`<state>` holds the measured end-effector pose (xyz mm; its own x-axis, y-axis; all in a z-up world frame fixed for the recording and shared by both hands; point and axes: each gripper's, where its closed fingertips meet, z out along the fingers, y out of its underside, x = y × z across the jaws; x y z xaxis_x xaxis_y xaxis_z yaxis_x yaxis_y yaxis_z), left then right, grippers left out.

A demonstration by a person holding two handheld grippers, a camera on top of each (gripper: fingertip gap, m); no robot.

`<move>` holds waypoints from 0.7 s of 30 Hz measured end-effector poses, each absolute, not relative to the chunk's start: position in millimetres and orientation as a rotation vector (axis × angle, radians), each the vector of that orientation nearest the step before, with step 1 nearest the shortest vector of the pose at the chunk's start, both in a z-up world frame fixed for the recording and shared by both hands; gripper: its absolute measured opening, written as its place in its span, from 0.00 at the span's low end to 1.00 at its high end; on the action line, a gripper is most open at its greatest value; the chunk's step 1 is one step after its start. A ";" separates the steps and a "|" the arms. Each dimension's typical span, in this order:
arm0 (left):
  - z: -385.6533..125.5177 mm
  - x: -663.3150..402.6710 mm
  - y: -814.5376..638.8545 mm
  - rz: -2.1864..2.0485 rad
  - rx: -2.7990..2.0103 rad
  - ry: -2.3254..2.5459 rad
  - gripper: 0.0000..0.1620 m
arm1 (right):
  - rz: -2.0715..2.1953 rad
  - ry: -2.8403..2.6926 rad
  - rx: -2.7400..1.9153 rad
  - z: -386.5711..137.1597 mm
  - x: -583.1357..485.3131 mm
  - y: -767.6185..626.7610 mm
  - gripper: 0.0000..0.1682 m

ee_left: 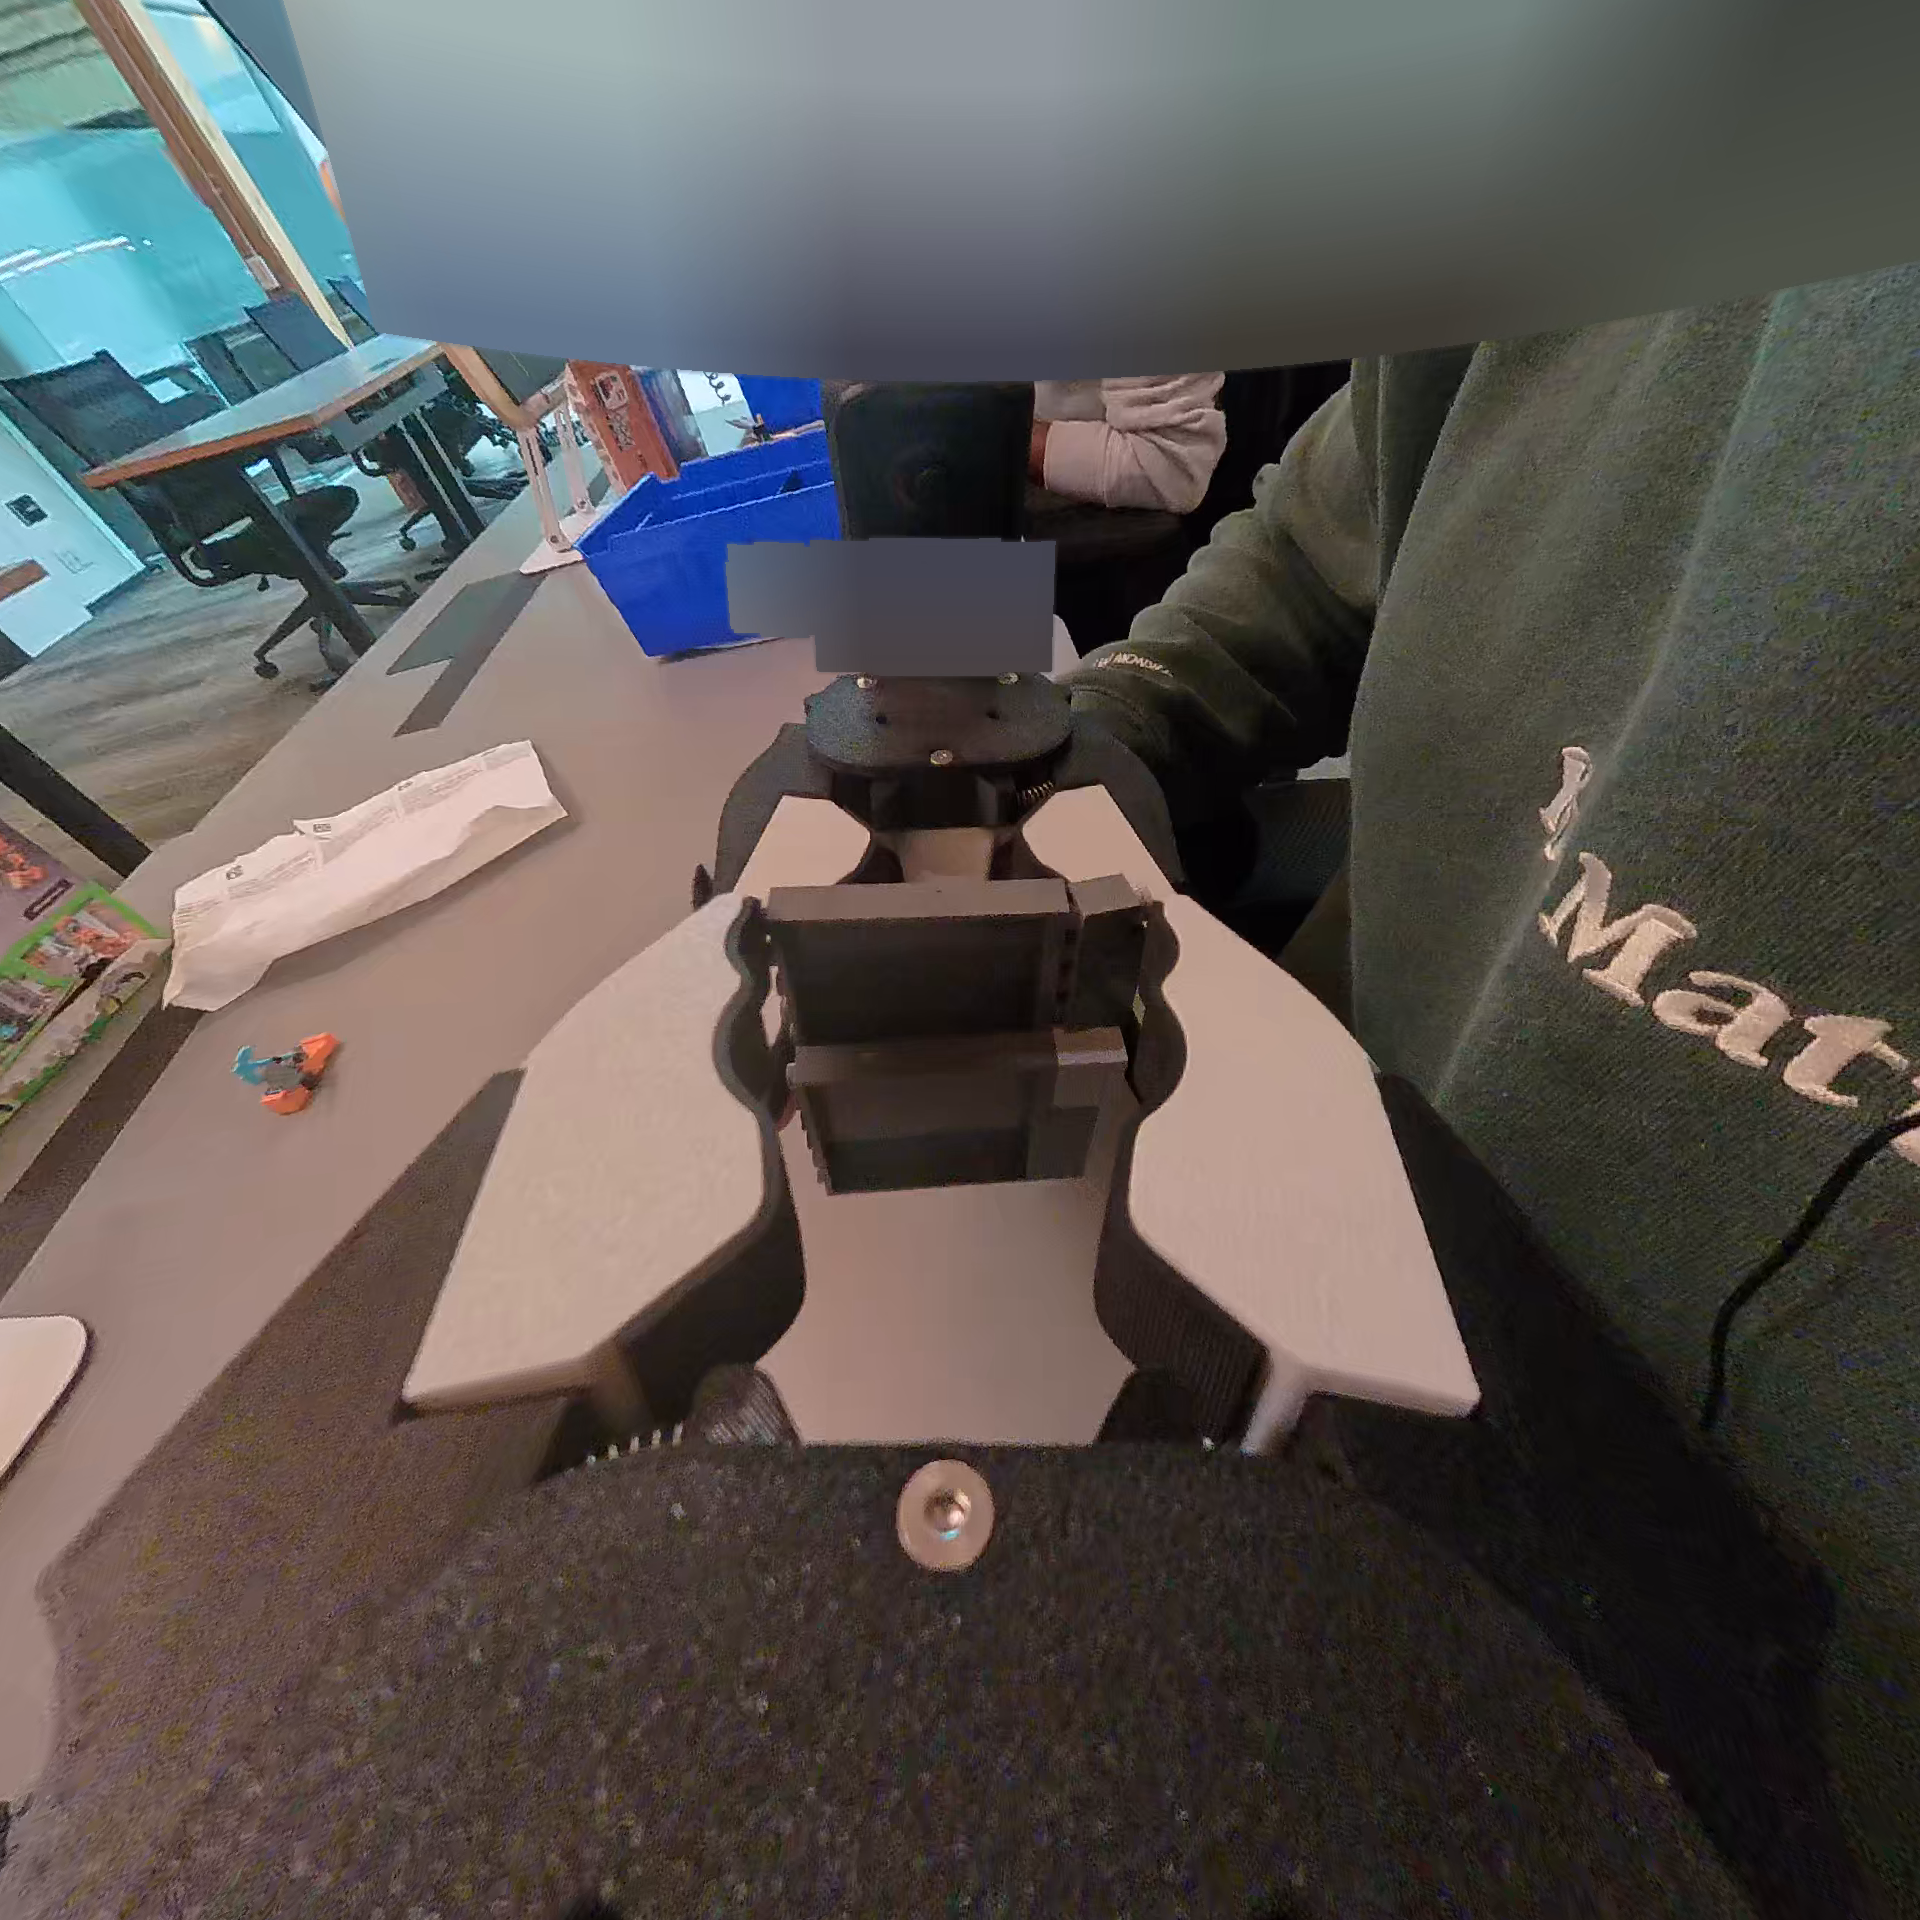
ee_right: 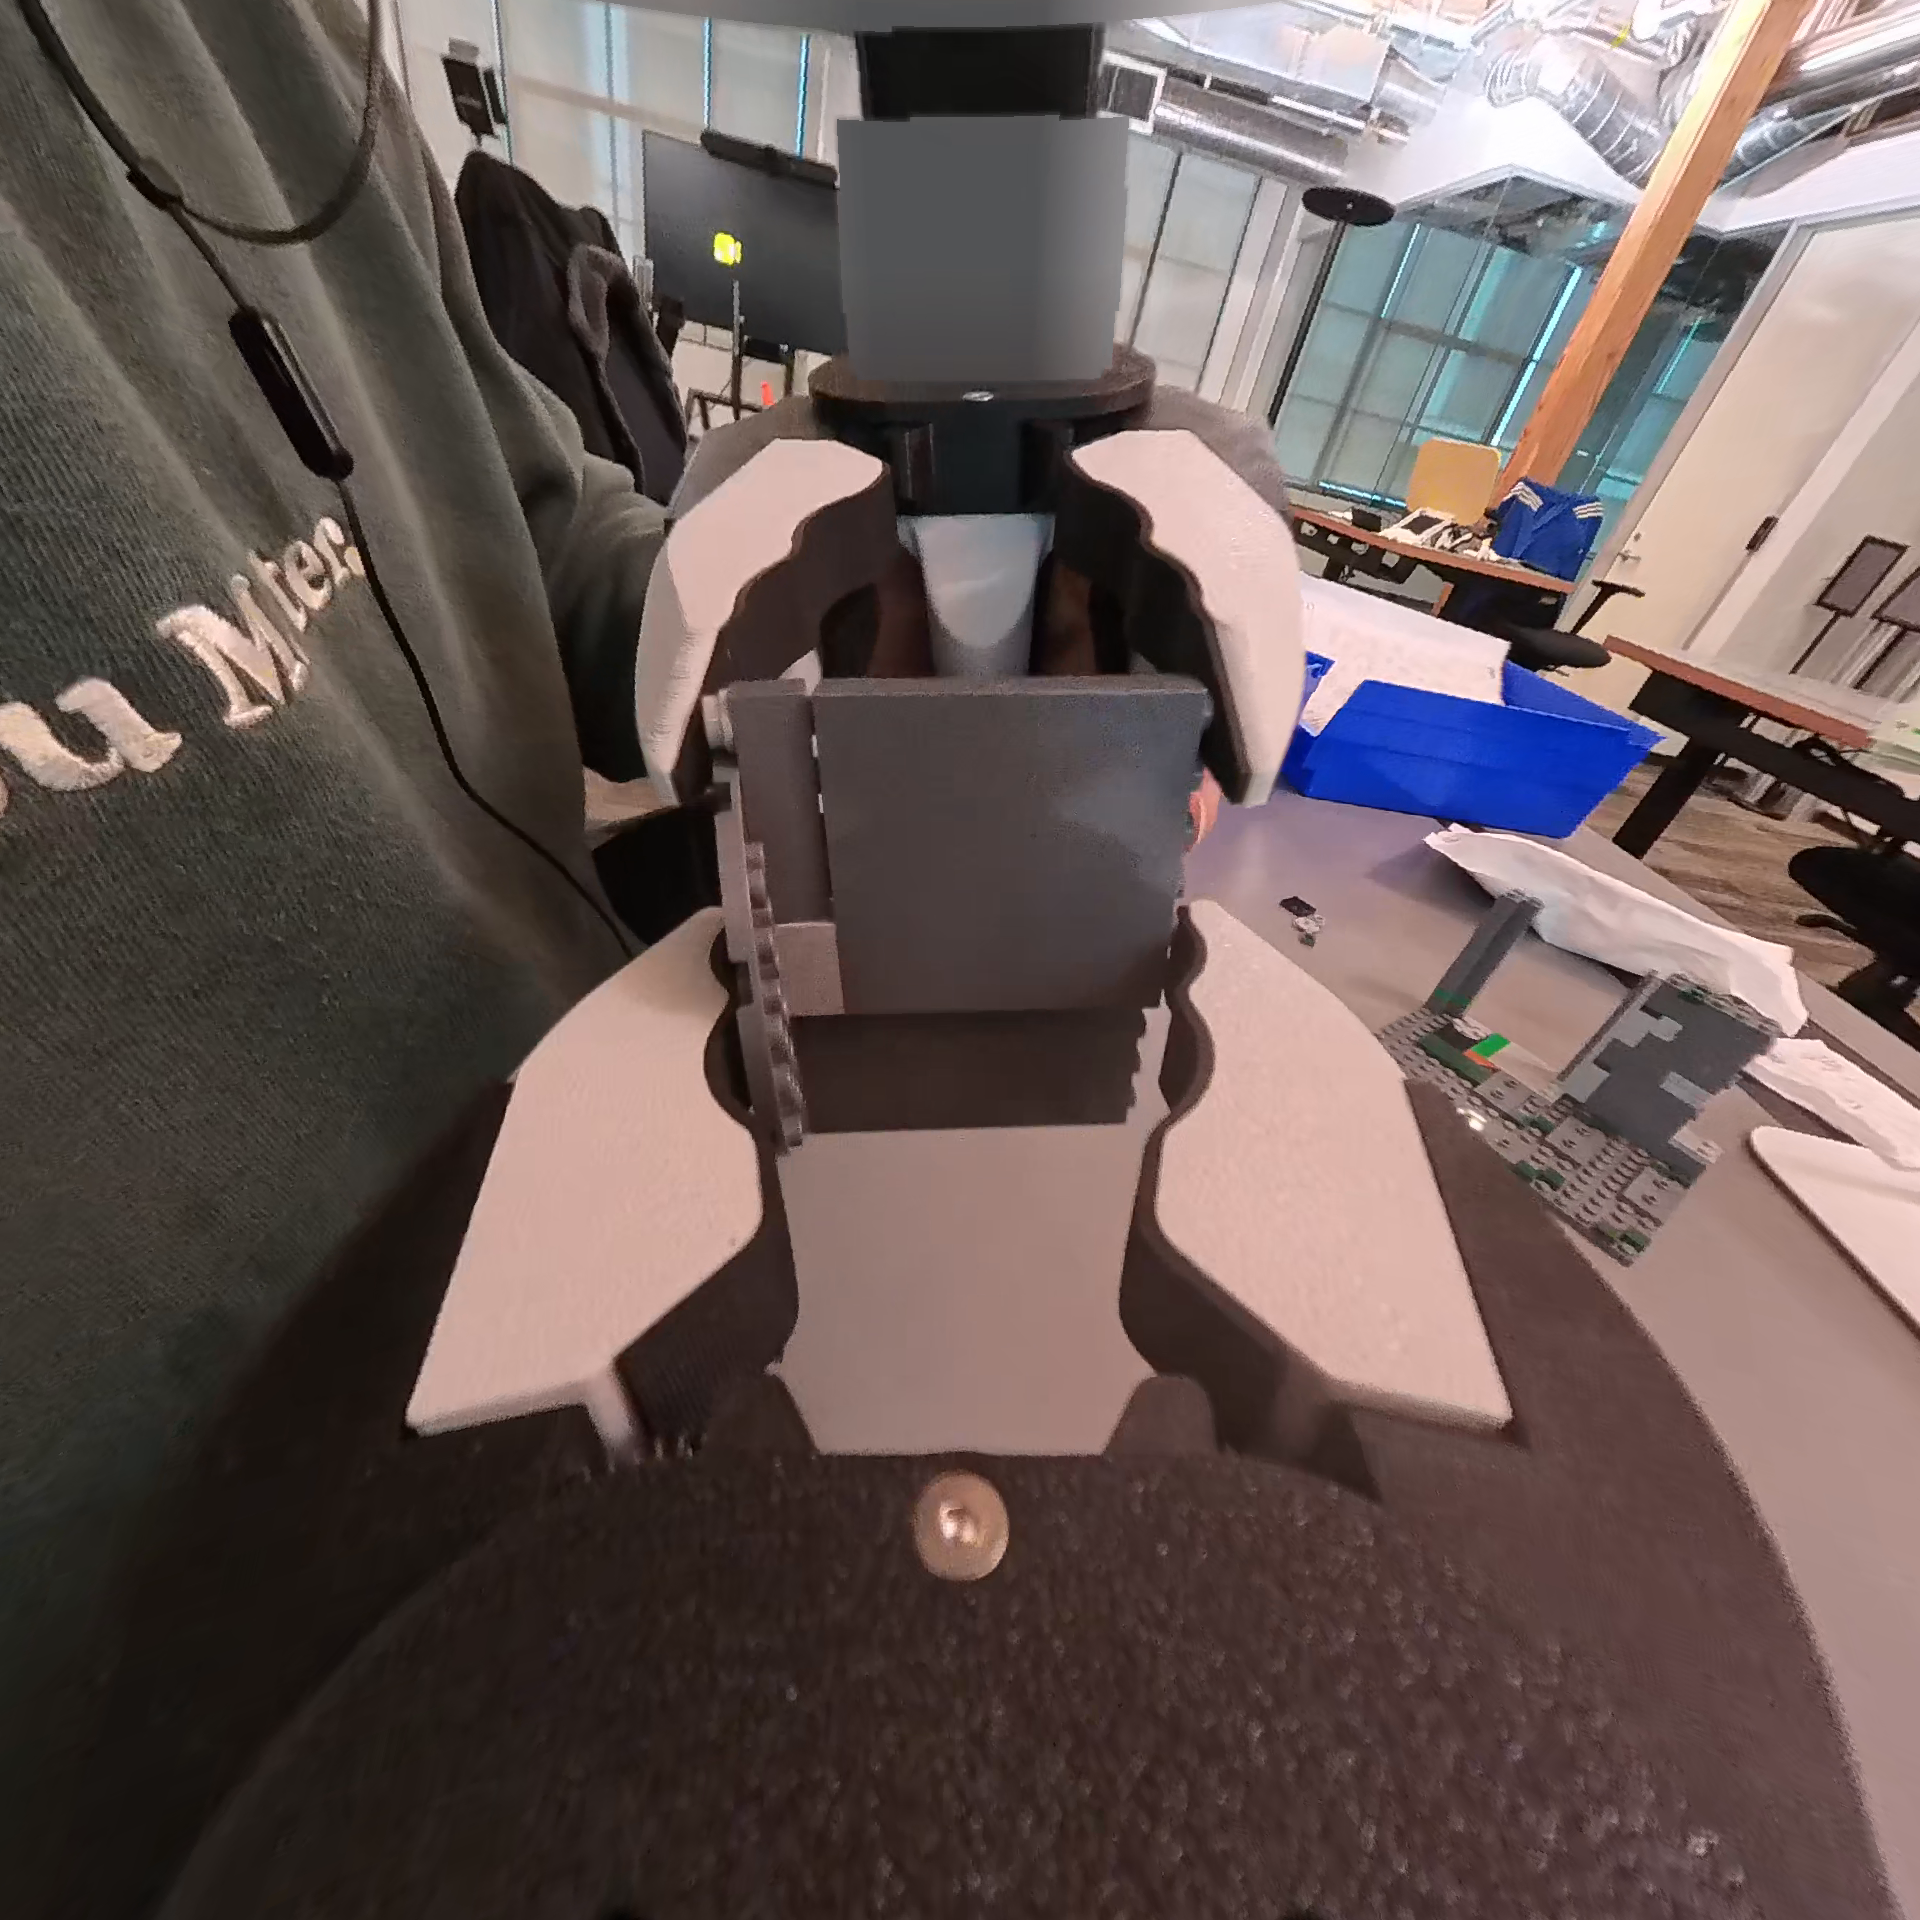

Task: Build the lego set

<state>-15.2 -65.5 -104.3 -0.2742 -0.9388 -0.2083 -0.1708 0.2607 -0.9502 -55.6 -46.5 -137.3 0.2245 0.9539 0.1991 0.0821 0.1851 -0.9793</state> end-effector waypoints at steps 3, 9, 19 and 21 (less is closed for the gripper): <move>-106.0 -16.4 -66.7 -1.090 -1.042 1.677 0.42 | 0.857 -1.198 -1.216 -139.5 -57.5 -48.4 0.46; -109.8 -16.8 -67.1 -1.064 -1.044 1.693 0.42 | 0.833 -1.253 -1.236 -143.8 -59.6 -50.7 0.47; -113.6 -10.2 -70.6 -1.054 -1.023 1.689 0.43 | 0.805 -1.235 -1.221 -145.5 -60.9 -51.3 0.45; -114.2 -9.4 -70.3 -1.051 -1.020 1.687 0.43 | 0.825 -1.225 -1.222 -146.5 -60.8 -51.7 0.45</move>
<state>-9.4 -70.3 -114.2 -0.2789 -0.9277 -0.2481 -0.1862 0.3057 -0.9337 -60.8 -51.7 -146.5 0.2048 0.9504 0.2340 0.1411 0.2079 -0.9679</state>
